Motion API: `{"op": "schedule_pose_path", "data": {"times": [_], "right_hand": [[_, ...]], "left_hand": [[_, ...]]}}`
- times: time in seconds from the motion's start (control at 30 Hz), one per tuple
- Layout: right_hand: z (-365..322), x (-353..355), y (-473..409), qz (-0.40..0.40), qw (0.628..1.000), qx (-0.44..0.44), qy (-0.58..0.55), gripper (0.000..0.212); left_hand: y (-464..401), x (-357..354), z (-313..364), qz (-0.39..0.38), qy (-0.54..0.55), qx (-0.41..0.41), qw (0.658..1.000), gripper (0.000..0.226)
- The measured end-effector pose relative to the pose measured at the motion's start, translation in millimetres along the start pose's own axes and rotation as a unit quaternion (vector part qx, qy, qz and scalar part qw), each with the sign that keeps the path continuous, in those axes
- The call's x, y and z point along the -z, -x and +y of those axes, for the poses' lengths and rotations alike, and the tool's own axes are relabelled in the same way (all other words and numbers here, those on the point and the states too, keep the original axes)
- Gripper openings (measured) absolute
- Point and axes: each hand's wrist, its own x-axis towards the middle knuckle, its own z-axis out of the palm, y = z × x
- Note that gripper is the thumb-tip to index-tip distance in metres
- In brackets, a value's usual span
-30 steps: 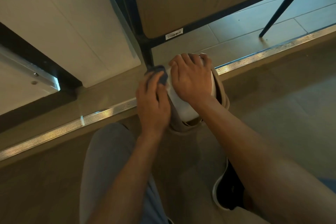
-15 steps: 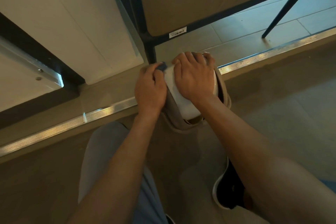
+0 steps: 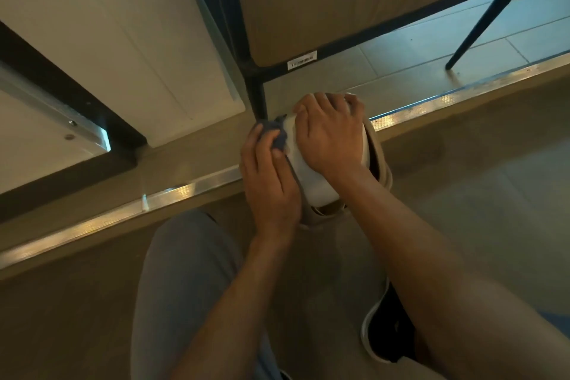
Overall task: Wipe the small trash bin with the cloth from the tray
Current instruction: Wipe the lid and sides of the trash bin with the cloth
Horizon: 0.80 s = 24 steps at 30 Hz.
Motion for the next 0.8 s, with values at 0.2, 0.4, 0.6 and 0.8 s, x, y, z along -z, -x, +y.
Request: {"op": "schedule_pose_path", "data": {"times": [0.2,0.4,0.6,0.8], "right_hand": [[1,1,1,-0.004,1.000,0.004,-0.009,0.029],[1,-2,0,0.005,1.000,-0.008,-0.017,0.028],[0,-3,1,0.000,1.000,-0.010,-0.020,0.030],[0,-3,0,-0.010,1.000,-0.011,-0.027,0.031]], "left_hand": [[51,3,1,-0.031,0.011,0.022,0.999,0.037],[-80,5,8,-0.103,-0.014,0.149,0.983,0.032],[-36,21,-6,-0.048,0.030,0.024,0.998,0.031],[-96,3,6,-0.180,-0.024,0.118,0.976,0.031]]}}
